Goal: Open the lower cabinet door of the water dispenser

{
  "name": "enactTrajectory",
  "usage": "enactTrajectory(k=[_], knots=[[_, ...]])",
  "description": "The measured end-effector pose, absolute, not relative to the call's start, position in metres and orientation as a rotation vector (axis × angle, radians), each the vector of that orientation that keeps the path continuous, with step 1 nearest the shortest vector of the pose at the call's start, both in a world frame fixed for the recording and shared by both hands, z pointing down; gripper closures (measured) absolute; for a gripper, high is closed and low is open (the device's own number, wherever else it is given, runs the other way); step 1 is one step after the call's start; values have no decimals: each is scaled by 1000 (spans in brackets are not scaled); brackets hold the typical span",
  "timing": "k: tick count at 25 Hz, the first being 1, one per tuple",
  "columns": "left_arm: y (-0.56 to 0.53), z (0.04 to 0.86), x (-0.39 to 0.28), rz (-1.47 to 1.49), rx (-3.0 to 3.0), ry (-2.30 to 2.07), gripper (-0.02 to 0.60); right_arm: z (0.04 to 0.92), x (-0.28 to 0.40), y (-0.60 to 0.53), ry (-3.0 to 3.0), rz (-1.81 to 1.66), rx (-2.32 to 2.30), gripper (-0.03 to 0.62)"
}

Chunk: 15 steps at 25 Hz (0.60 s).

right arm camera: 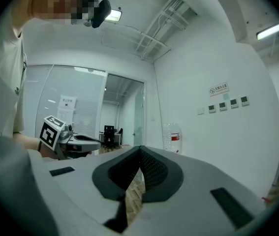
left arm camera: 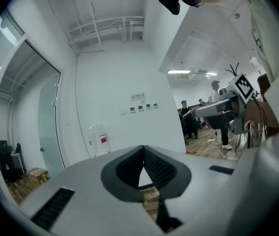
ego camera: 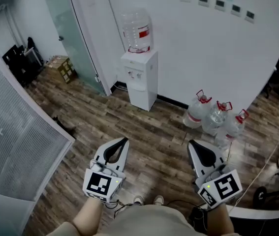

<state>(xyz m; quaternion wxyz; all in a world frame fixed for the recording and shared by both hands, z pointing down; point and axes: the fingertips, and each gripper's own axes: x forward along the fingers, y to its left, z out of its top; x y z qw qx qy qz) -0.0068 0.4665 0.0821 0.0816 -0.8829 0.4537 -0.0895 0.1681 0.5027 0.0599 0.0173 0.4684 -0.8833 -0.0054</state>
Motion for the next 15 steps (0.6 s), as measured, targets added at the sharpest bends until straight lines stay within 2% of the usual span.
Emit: enactTrajectory(k=[9,15], knots=[[475,97,28,-308,-2626,1355,575,81,203,508,-2746,17,1450,588],[463,105,28,-267,-2619,1376,575,95,207,495,-2739,1,1459,588]])
